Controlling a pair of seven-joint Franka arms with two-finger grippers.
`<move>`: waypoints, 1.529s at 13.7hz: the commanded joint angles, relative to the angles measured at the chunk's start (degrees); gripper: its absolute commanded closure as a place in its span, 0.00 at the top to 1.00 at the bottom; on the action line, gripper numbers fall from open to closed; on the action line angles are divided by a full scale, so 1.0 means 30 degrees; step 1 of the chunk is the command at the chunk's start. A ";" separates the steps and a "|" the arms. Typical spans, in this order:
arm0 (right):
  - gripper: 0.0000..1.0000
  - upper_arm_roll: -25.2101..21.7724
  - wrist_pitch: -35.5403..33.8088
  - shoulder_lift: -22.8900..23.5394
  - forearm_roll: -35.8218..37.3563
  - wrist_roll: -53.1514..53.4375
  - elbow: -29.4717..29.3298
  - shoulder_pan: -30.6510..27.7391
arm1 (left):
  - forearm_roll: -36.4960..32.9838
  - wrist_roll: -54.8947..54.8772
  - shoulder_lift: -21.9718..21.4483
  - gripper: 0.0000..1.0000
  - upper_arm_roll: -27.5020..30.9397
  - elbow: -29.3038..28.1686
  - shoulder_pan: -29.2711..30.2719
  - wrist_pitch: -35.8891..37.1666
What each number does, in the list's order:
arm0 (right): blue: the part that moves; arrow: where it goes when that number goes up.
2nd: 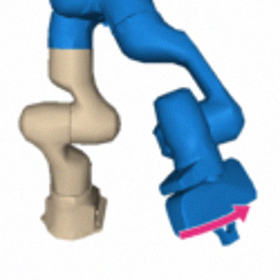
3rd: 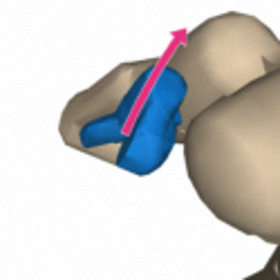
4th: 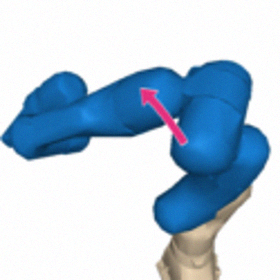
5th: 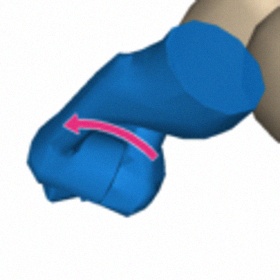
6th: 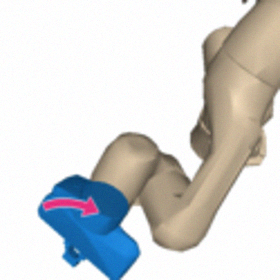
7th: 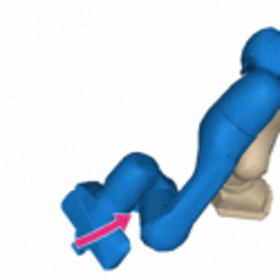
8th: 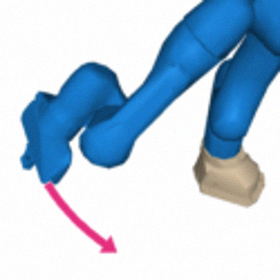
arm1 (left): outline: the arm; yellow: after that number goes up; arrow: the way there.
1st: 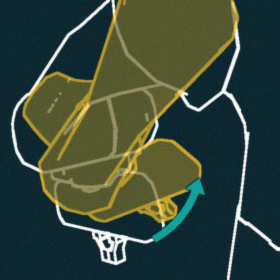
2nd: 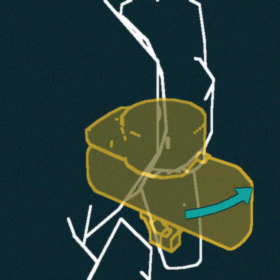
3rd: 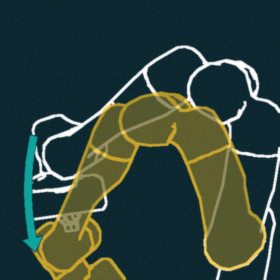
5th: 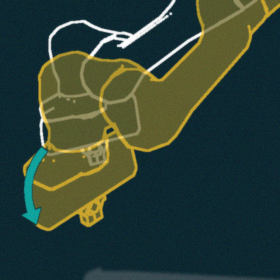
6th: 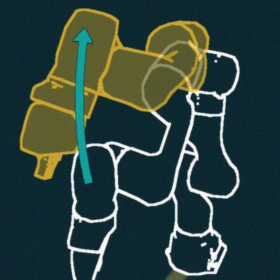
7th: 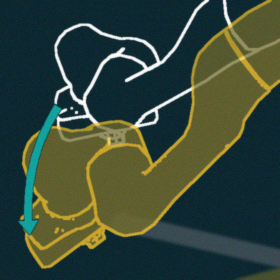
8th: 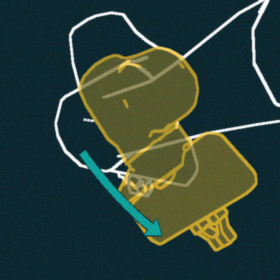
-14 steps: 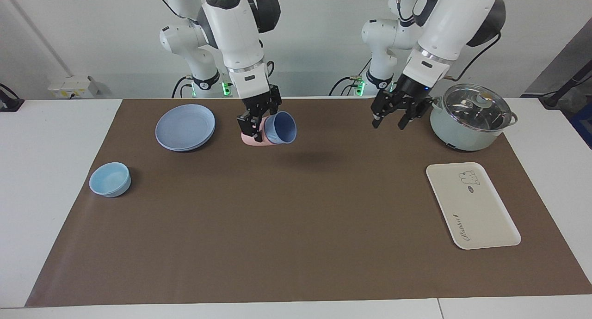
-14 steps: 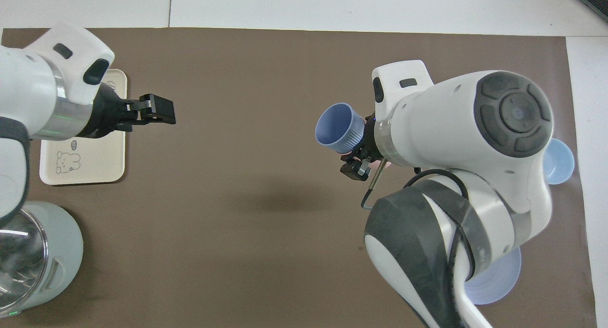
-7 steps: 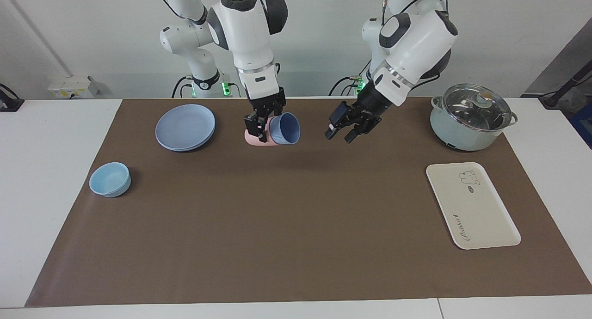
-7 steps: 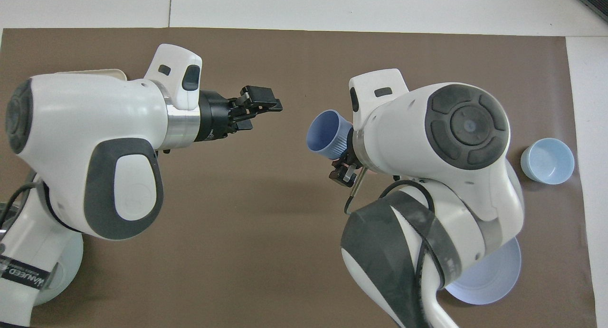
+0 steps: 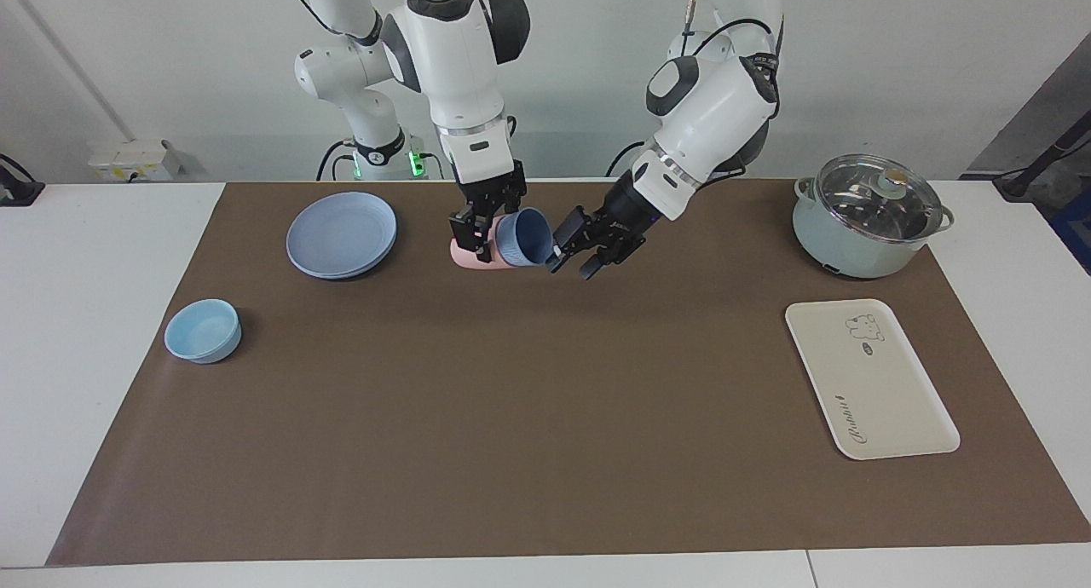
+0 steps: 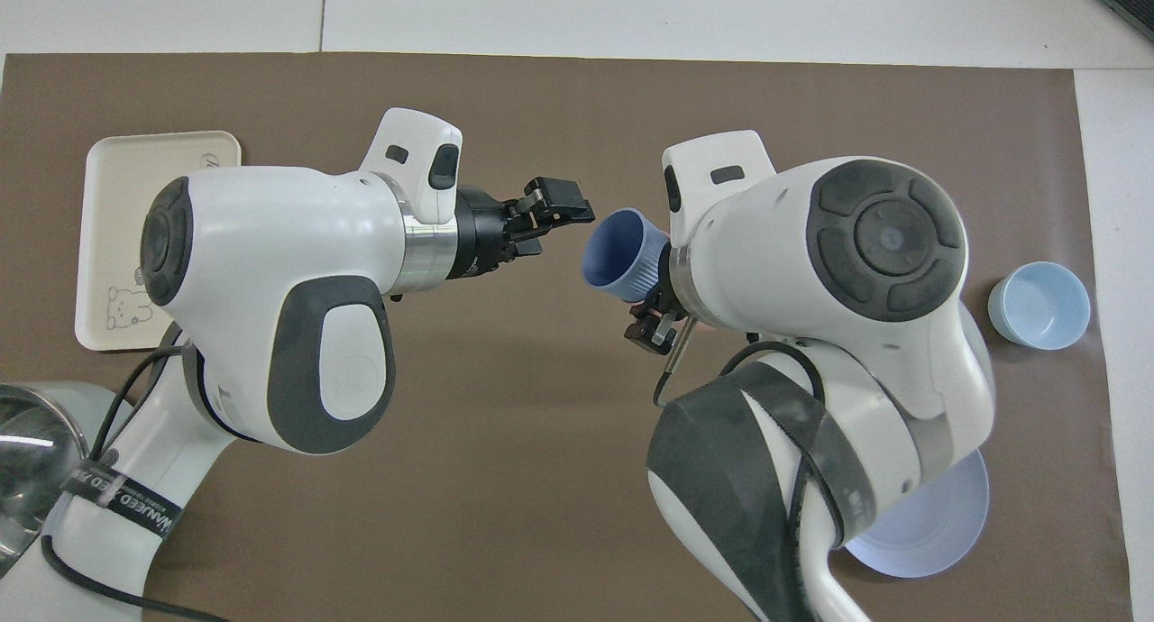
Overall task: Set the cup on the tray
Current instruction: 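Grasp the blue cup with the left gripper from the right gripper, then carry the blue cup with the left gripper while the right gripper withdraws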
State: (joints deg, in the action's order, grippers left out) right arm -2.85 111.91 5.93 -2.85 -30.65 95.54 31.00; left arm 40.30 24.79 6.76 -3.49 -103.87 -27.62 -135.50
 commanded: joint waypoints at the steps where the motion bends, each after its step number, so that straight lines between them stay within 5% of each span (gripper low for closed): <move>1: 0.00 0.0070 -0.0391 0.0134 0.0481 0.0342 -0.0353 -0.0108 | 0.0338 -0.0206 -0.0406 0.64 0.0313 -0.0153 -0.0692 0.0783; 4: 0.00 0.0070 -0.0391 0.0105 0.0481 0.0342 -0.0324 -0.0108 | 0.0338 -0.0177 -0.0348 0.04 0.0313 -0.0123 -0.0988 0.0812; 5: 0.00 0.0070 -0.0391 0.0105 0.0481 0.0342 -0.0324 -0.0108 | 0.0251 -0.0177 -0.0348 0.00 0.0342 -0.0065 -0.0959 0.0812; 21: 0.00 0.0041 -0.0303 0.0017 0.0159 0.0255 -0.0177 -0.1160 | -0.1500 -0.0089 -0.0611 0.00 0.0548 0.3683 0.2553 0.4503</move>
State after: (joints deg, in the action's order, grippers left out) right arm -3.12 111.30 6.09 -2.42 -30.60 95.49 29.62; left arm 38.84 24.50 5.60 -1.70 -94.26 -22.52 -124.28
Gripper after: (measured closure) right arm 0.145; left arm 0.938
